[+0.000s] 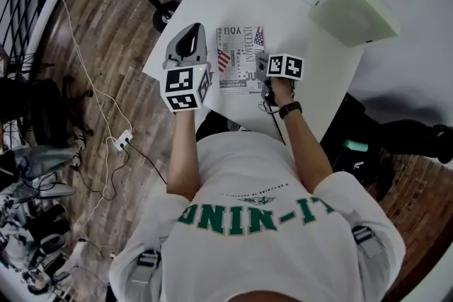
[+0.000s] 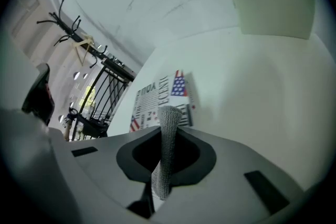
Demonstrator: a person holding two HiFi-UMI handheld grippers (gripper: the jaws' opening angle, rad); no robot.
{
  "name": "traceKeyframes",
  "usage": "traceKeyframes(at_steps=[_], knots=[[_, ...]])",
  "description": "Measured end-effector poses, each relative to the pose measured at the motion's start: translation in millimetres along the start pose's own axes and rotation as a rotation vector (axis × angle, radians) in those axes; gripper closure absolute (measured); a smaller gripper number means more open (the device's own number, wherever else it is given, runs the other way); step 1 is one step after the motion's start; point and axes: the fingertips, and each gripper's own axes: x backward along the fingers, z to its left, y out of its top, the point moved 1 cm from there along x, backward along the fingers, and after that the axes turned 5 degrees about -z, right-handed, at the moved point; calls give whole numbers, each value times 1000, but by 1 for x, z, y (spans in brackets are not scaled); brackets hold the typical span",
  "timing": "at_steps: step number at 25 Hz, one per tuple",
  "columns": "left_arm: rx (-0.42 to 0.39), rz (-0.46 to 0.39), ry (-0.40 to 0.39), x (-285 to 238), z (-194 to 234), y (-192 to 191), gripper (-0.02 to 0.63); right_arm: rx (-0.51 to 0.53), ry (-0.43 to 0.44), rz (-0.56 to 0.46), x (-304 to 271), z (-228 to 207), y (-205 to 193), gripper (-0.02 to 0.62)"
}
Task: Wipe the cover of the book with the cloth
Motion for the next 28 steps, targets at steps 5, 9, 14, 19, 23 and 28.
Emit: traceKeyframes(at_steps=[5, 9, 14, 19, 23, 28], knots=[[9, 19, 49, 15, 18, -8, 591, 46, 199, 131, -32, 87, -37, 561], [9, 20, 79, 25, 31, -8, 591, 144, 225, 232, -59, 125, -72, 561], [15, 11, 91, 30, 38, -8, 591, 183, 148, 239, -61, 112, -75, 563], [18, 17, 66, 23, 29, -11, 591, 118, 92, 188, -38, 69, -56, 563], [11, 14, 28, 15, 14, -8, 591, 54, 41, 135, -16, 27, -41, 563], [4, 11, -2, 10, -1, -6, 591, 20, -25, 76, 13, -18, -28, 563]])
